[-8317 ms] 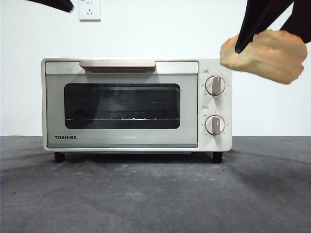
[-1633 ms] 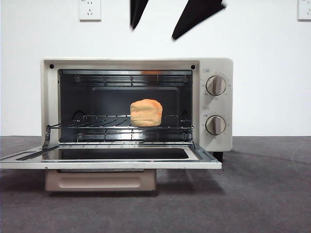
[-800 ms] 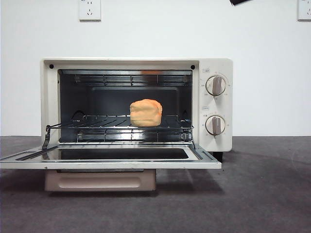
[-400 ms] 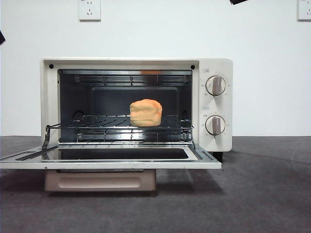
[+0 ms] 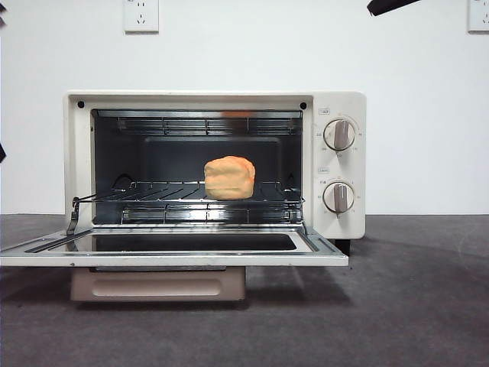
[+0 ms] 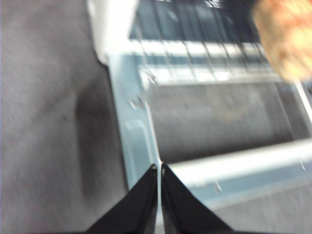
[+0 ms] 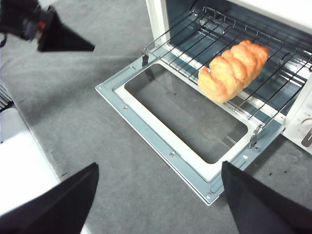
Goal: The left arm flap open the oven, the right arm pick bread and place it into oven, the left arm flap close the oven
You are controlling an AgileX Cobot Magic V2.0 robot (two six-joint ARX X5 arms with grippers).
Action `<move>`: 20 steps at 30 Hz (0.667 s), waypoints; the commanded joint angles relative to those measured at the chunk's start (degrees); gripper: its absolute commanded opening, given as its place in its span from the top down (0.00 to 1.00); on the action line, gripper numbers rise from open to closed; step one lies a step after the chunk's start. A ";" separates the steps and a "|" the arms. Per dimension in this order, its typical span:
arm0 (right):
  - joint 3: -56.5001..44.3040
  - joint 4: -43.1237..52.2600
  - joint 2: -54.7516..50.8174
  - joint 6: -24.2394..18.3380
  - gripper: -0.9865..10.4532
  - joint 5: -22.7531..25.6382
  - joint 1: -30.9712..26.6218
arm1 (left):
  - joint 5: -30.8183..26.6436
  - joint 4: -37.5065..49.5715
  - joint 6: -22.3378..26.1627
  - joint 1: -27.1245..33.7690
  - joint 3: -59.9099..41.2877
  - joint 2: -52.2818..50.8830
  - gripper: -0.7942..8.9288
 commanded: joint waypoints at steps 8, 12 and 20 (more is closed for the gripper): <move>0.59 -0.66 0.22 -0.63 0.56 -0.22 0.55 | 8.02 7.58 0.44 7.93 0.07 14.05 0.90; 0.61 -0.76 0.22 -0.63 0.56 -0.22 0.55 | 10.88 9.70 1.55 9.99 0.04 19.74 0.90; 0.59 -0.68 0.22 -0.63 0.56 -0.17 0.55 | 11.67 11.69 4.63 10.80 0.07 28.70 0.90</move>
